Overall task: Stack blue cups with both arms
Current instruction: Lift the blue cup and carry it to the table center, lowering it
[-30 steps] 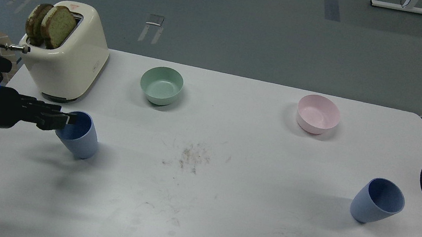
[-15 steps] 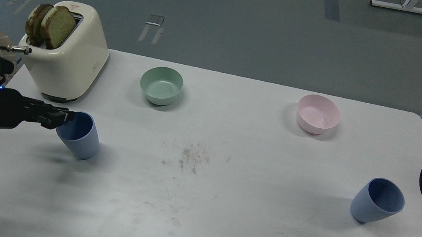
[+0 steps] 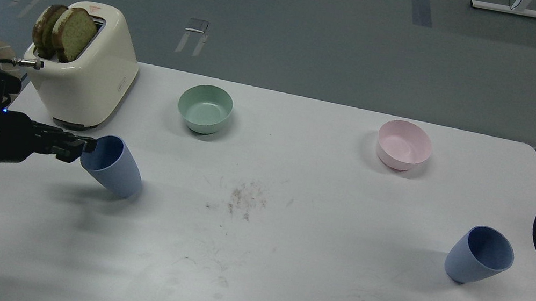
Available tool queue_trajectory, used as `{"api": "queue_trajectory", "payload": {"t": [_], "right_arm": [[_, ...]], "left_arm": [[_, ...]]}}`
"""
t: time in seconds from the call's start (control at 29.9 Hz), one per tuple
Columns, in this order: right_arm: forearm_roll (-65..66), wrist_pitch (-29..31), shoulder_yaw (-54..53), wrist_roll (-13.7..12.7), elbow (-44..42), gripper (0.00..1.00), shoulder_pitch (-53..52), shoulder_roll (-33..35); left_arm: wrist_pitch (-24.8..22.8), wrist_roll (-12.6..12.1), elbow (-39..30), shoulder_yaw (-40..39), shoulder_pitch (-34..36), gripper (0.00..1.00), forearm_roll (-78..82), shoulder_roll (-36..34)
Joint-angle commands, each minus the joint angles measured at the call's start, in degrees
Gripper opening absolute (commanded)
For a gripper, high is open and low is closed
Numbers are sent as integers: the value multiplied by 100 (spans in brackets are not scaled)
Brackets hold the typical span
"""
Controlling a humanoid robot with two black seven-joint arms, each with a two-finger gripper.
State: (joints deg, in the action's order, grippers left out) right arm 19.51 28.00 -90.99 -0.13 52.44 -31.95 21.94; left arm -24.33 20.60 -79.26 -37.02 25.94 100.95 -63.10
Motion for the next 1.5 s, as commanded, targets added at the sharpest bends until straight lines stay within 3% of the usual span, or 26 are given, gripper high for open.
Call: {"api": "queue_trajectory", "payload": {"t": [0.0,0.17,0.4,0.43,0.6,0.94,1.47], "right_arm": [[0,0,-50,4,12,100,75,3],[0,0,-323,4,21,100,259,20],[0,0,-867,4,30,100,918,134],[0,0,-868,4,30,100,919,135],[-9,0,-1236,4,30,100,1252,275],[-26,0,-1386,100,38,100,1630,275],[-17,0,-1387,153,38,100,1780,240]], "left_arm": [[-55,-12,-317,-7,393,0,4,-53],[-367,-82,-906,2,1500,0,267,-53],[-367,-170,-890,132,3011,0,979,1781],[-367,-170,-889,133,3013,0,980,1784],[-367,-320,-503,1449,3663,0,1383,2644],[-367,-320,182,2172,3664,0,1981,3585],[-367,-425,860,2594,3461,0,1973,3911]]}}
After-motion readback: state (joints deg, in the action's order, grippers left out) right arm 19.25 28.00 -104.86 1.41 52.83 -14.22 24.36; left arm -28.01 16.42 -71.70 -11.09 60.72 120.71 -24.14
